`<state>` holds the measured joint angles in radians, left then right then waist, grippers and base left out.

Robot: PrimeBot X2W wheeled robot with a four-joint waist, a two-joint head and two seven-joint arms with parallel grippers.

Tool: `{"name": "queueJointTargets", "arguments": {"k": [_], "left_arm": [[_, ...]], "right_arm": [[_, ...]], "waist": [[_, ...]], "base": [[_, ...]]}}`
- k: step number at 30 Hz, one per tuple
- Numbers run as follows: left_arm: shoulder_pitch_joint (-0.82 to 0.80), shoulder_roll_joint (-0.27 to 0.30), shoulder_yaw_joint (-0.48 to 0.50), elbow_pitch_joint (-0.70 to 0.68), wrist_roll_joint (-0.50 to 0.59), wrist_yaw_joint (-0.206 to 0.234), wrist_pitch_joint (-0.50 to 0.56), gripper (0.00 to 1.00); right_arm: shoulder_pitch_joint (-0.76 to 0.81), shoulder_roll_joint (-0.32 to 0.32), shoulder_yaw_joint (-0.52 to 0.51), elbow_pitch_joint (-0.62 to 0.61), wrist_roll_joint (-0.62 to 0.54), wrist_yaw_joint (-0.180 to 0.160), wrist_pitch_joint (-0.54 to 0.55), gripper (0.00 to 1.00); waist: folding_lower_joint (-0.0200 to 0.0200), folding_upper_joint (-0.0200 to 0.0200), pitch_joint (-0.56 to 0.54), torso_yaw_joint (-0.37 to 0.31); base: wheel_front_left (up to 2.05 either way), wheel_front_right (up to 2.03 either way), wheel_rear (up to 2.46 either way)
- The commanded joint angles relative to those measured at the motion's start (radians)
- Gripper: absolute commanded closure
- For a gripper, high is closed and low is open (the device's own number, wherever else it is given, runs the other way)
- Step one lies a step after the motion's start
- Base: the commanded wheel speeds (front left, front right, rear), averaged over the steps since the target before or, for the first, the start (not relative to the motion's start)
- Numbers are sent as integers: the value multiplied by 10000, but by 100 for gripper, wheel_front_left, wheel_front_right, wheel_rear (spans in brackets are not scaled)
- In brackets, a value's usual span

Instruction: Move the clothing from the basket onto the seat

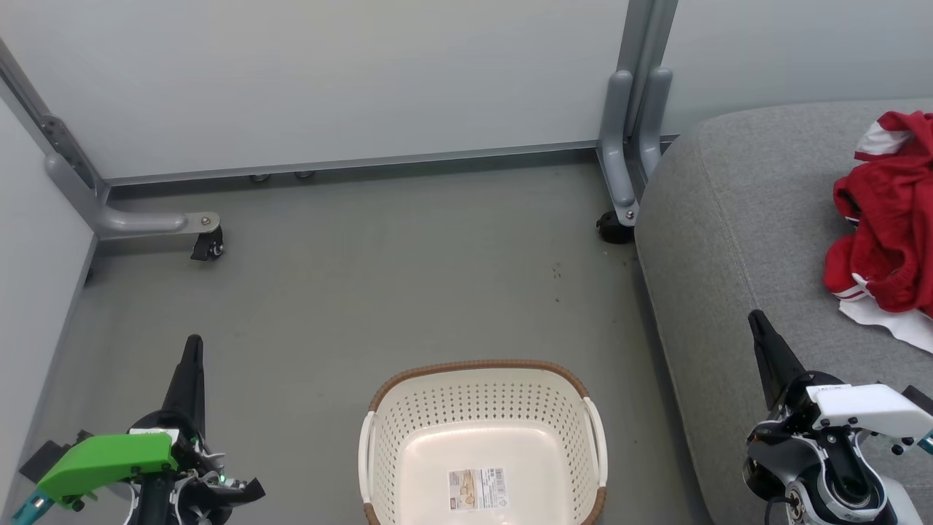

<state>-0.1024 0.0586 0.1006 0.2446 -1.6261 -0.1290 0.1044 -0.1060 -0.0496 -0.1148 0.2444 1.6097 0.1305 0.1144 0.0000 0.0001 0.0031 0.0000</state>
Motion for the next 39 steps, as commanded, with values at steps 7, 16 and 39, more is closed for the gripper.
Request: {"name": "queueJointTargets", "arguments": {"k": [7, 16, 39], "left_arm": [[-123, 16, 63, 14, 71, -48, 40, 100], [-126, 4, 79, 13, 91, -48, 53, 100], [-130, -20, 105, 13, 114, -48, 69, 100]], "right_arm": [[-73, -14, -19, 19, 48, 4, 40, 100], [-73, -15, -20, 19, 47, 4, 40, 100], [-73, -14, -21, 19, 45, 4, 42, 100]], "waist": [[0, -1, 0, 0], [0, -1, 0, 0], [0, -1, 0, 0]], "base": [[0, 0, 0], [0, 0, 0], [0, 0, 0]]}}
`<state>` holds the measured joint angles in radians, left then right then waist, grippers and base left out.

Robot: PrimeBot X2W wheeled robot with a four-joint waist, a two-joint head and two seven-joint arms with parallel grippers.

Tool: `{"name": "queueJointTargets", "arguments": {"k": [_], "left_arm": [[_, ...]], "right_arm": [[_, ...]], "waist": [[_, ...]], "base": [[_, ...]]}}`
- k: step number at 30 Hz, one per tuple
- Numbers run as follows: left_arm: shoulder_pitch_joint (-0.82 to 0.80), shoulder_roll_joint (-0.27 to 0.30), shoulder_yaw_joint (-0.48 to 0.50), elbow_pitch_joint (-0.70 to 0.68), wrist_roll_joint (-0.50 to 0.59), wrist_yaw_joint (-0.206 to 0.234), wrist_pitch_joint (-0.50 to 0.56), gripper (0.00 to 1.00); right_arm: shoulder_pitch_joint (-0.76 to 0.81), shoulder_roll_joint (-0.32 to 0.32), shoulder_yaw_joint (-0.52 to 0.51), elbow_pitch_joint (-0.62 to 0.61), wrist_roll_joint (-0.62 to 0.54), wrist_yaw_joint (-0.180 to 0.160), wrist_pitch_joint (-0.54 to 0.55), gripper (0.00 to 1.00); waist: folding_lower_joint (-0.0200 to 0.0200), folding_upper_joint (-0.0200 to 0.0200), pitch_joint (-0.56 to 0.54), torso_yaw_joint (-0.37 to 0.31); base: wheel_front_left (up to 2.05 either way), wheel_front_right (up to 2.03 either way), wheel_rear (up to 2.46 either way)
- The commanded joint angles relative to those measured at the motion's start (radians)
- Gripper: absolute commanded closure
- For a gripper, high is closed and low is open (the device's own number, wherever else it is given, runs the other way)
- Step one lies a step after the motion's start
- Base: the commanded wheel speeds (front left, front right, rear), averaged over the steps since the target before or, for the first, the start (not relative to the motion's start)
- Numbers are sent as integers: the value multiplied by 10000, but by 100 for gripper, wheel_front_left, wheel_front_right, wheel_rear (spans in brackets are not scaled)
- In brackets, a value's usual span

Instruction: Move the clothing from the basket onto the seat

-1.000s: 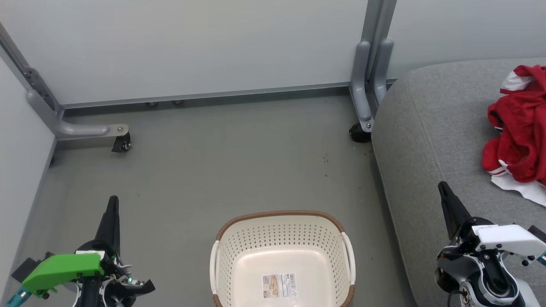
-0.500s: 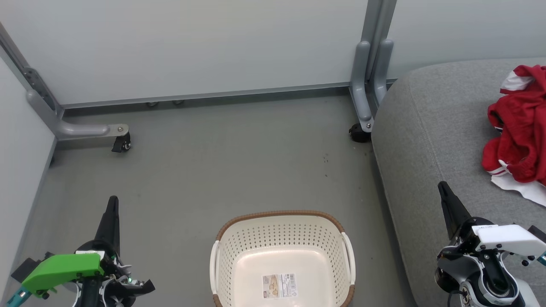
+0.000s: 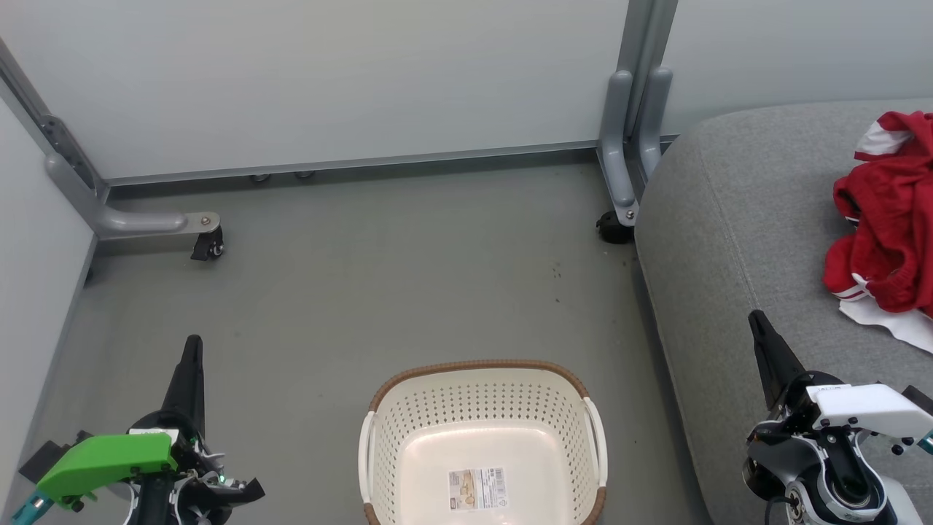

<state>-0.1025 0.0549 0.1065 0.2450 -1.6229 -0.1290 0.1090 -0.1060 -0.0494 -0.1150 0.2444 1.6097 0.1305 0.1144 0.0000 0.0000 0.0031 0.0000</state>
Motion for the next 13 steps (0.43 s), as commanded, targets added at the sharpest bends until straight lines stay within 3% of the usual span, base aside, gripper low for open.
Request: {"name": "queueJointTargets", "arguments": {"k": [1, 13], "left_arm": [[-129, 16, 46, 9, 83, -48, 25, 100], [-131, 9, 59, 8, 68, -48, 30, 100]], "right_arm": [[-73, -15, -20, 19, 45, 4, 42, 100], [-72, -15, -20, 19, 45, 4, 42, 100]], "waist": [[0, 0, 0, 0], [0, 0, 0, 0]], "base": [[0, 0, 0], [0, 0, 0]]}}
